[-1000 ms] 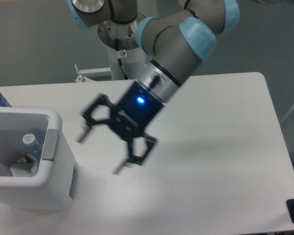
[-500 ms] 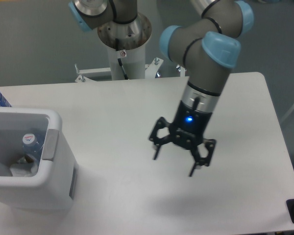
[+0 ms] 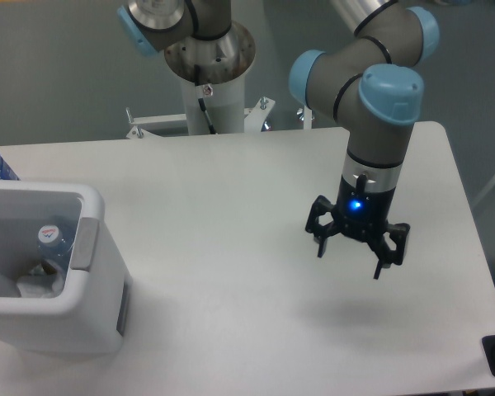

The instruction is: Place the trash in the trash can

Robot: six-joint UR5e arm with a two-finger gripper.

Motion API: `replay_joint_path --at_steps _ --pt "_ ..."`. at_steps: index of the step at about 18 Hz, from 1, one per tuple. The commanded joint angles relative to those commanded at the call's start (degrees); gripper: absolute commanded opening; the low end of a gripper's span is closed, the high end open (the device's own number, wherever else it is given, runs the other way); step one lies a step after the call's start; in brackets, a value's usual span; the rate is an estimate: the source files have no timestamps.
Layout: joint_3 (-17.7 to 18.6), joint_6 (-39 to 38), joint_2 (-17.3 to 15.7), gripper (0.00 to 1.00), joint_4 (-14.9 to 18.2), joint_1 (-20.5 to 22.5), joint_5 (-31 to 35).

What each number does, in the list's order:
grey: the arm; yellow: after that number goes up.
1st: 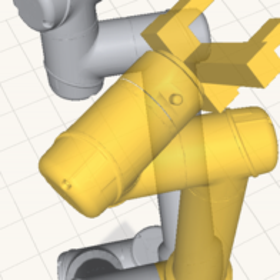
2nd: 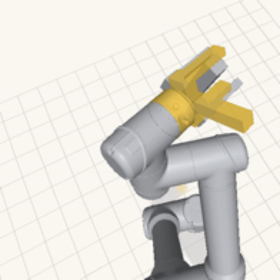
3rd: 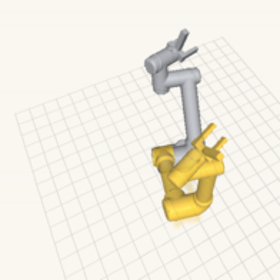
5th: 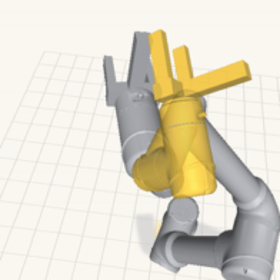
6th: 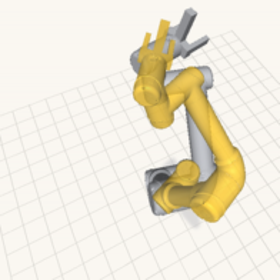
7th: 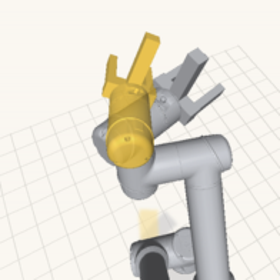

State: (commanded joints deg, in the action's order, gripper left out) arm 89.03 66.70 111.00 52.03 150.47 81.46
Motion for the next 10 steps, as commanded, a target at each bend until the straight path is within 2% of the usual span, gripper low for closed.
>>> replay_joint_path --at_steps 4,10 --pt "0.9 5.4 0.0 1.00 0.1 0.1 3.2" --pt "1.1 6.1 0.4 1.00 0.1 0.9 4.2"
